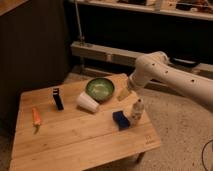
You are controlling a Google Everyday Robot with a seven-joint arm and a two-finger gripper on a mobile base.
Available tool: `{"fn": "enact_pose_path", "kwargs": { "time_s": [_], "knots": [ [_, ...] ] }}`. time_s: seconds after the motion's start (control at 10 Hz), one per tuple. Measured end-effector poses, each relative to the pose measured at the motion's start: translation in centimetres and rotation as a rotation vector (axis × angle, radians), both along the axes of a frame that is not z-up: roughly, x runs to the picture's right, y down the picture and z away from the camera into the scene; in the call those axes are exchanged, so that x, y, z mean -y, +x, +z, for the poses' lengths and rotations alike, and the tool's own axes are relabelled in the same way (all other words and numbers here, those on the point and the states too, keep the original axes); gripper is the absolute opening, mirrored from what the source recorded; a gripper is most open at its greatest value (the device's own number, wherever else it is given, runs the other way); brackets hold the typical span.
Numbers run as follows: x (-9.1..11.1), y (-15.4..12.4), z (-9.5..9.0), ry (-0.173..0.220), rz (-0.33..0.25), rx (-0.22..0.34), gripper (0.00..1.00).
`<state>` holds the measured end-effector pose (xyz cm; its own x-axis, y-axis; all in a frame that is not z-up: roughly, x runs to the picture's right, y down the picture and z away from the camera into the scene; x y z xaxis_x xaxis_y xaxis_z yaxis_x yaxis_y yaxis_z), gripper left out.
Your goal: Place the ceramic cup in the ceramic bowl
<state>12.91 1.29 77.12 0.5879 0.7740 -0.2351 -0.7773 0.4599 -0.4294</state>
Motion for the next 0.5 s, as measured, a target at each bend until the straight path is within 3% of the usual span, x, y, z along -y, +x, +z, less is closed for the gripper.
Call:
{"fn": "enact_pose_path", "kwargs": {
  "time_s": [0.3, 0.4, 0.5],
  "knots": [
    [0.0, -0.2, 0.0, 0.000, 0.000, 0.007, 0.80],
    [-0.1, -0.6, 0.0, 0.010, -0.004, 0.040, 0.80],
    [-0.8, -1.3, -0.1, 0.035, -0.015, 0.121, 0.80]
  ]
}}
